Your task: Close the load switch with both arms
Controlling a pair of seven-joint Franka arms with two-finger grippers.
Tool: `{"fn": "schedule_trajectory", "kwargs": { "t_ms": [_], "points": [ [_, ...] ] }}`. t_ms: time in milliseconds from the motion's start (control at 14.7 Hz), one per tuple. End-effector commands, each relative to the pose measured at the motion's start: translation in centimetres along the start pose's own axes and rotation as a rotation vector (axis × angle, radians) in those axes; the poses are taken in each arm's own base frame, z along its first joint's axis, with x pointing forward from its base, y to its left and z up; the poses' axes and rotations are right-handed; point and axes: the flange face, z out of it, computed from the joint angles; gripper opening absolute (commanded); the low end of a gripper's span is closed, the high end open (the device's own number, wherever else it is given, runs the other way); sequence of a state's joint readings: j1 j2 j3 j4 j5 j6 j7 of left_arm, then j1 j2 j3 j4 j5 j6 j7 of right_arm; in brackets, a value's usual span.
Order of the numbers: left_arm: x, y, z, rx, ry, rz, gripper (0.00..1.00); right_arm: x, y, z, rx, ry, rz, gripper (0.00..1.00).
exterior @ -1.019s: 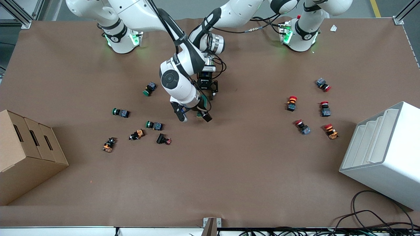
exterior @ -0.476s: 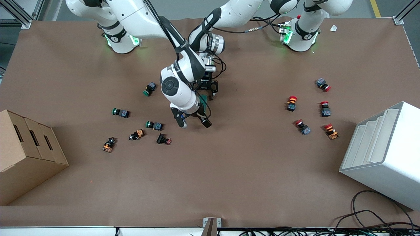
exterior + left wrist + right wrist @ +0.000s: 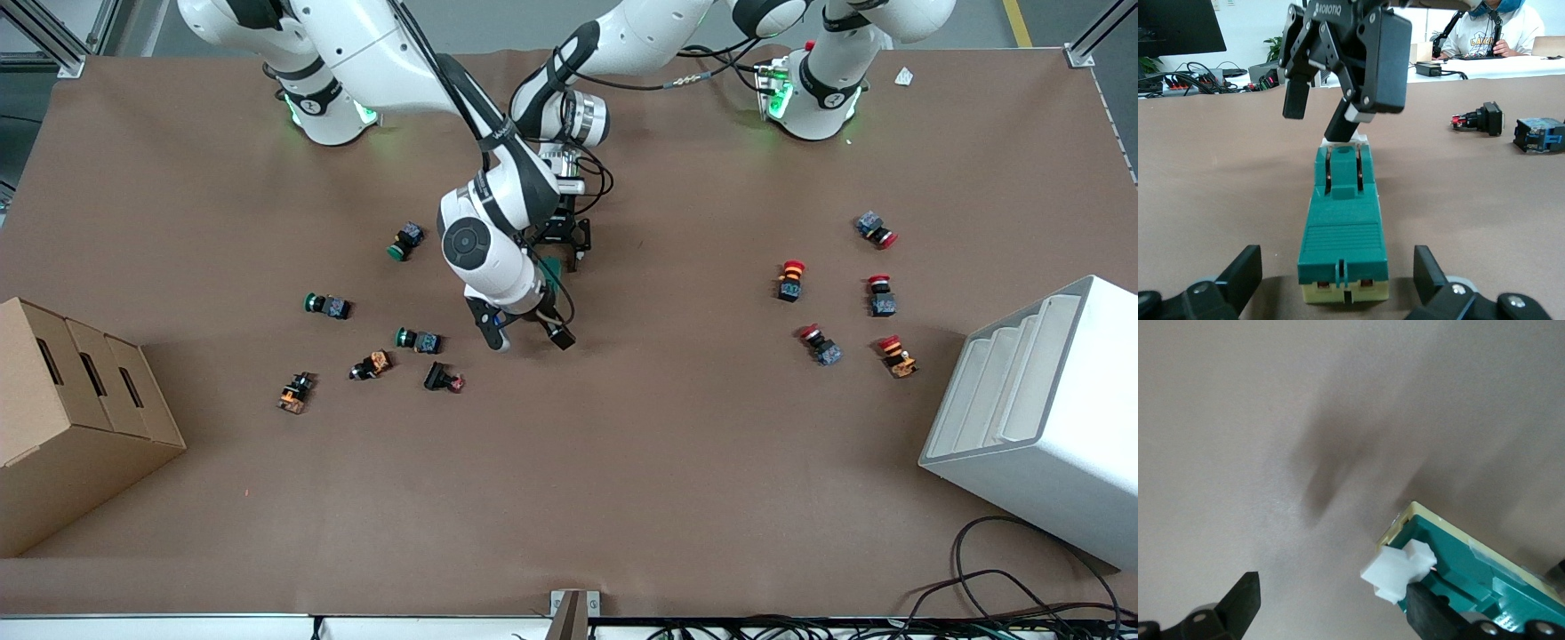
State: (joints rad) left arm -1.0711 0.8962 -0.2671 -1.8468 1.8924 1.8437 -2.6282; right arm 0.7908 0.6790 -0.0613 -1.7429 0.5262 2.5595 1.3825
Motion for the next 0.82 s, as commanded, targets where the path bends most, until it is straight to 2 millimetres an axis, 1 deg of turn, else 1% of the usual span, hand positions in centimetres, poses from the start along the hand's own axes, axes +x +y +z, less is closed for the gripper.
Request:
{"fn": "schedule_trajectory", "kwargs": {
  "t_ms": [0, 68, 272, 544, 612, 748],
  "points": [
    [-0.5, 0.0, 0.6, -0.007, 0.013, 0.013, 1.0, 2.0, -1.6, 1.7, 0.038, 0.029, -0.013, 1.0],
    [-0.4, 0.1, 0.6, -0.008, 0.014, 0.011, 1.0, 2.1, -2.0, 1.6, 0.044, 0.029, -0.015, 1.0],
    [-0.6, 0.0, 0.5, -0.008, 0.013, 0.015, 1.0, 3.7, -2.9, 1.4, 0.057, 0.038, -0.011, 1.0],
    [-0.5, 0.0, 0.6, -0.007, 0.014, 0.013, 1.0, 4.7, -3.6, 0.9, 0.067, 0.041, -0.012, 1.0],
    [-0.6, 0.0, 0.6, -0.007, 0.014, 0.015, 1.0, 4.7, -3.8, 0.6, 0.07, 0.04, -0.013, 1.0],
    [-0.4, 0.1, 0.6, -0.008, 0.014, 0.017, 1.0, 5.8, -4.4, -0.5, 0.049, 0.039, -0.01, 1.0]
  ]
}}
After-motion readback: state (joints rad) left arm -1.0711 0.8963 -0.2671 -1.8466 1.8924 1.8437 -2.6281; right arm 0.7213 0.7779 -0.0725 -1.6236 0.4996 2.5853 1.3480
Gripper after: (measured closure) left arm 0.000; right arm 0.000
